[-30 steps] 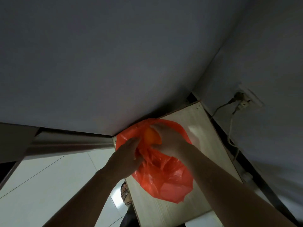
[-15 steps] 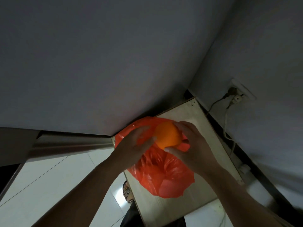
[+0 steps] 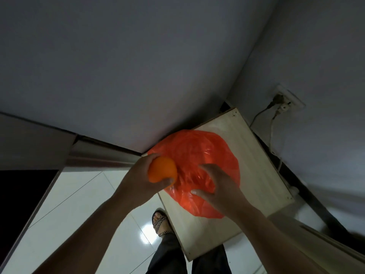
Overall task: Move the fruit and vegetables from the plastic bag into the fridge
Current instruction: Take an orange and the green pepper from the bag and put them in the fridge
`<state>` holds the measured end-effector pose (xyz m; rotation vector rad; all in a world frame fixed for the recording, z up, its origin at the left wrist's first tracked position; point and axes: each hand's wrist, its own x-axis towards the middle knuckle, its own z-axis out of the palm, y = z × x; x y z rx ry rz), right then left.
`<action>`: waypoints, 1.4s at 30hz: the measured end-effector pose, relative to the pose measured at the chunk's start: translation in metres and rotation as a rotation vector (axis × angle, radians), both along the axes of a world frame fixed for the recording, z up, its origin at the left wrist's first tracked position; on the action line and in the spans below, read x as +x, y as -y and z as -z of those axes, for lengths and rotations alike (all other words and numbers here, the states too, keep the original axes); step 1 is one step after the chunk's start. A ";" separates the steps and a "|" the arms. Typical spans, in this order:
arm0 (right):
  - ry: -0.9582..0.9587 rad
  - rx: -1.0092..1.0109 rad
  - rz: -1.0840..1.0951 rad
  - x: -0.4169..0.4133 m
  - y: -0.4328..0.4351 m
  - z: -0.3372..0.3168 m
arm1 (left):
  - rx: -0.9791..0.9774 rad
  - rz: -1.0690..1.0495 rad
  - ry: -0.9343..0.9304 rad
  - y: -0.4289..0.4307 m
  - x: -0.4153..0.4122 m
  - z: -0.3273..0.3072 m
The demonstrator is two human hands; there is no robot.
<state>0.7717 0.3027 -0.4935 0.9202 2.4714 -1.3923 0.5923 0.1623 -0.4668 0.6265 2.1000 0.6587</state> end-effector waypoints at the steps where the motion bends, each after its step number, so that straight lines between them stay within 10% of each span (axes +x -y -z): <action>1: 0.020 0.001 -0.031 0.001 0.004 0.004 | -0.018 -0.008 -0.019 0.010 -0.002 0.003; 19: 0.323 -0.040 0.000 0.013 -0.006 0.026 | -0.083 0.132 0.000 0.019 0.028 0.038; 42: -0.093 -0.200 -0.036 -0.035 0.082 0.005 | 0.106 0.013 -0.180 0.012 -0.012 -0.022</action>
